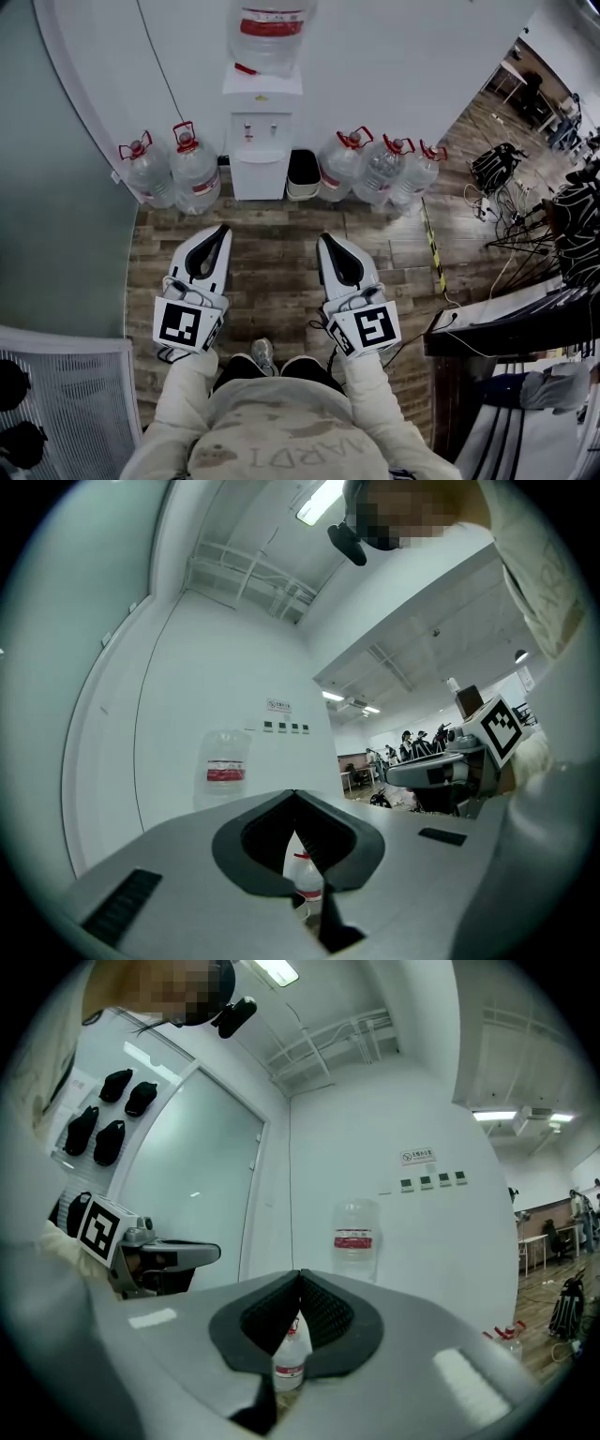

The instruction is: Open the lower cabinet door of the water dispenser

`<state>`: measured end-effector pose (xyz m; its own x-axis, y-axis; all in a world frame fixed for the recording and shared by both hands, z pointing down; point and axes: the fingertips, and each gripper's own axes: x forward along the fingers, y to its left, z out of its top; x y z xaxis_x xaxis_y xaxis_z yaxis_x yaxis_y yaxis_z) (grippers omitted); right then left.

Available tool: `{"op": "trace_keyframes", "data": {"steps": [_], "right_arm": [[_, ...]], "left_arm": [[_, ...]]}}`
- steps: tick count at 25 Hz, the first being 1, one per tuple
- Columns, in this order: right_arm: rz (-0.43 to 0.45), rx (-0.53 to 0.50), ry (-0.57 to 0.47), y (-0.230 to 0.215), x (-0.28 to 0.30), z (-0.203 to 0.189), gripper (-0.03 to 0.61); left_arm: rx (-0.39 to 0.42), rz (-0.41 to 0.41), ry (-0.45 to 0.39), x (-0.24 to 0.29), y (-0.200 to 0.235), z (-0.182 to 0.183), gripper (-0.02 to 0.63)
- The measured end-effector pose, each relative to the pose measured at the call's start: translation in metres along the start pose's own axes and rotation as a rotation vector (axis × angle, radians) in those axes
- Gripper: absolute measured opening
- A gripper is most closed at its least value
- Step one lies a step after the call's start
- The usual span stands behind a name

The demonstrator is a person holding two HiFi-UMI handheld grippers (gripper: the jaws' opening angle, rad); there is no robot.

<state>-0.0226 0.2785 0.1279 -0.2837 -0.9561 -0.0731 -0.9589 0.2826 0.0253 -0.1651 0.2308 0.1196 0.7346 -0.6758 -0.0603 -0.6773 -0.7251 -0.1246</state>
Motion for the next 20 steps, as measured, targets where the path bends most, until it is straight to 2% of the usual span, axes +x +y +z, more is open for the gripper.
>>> {"op": "trace_keyframes", "data": {"steps": [11, 20], "right_arm": [[-0.002, -0.033, 0.021, -0.010, 0.043, -0.010, 0.009], [0.033, -0.017, 0.013, -0.066, 0.100, -0.019, 0.009]], "left_arm": [[-0.020, -0.030, -0.012, 0.039, 0.030, -0.010, 0.000], [-0.006, 0.005, -0.008, 0.105, 0.054, -0.018, 0.000]]}}
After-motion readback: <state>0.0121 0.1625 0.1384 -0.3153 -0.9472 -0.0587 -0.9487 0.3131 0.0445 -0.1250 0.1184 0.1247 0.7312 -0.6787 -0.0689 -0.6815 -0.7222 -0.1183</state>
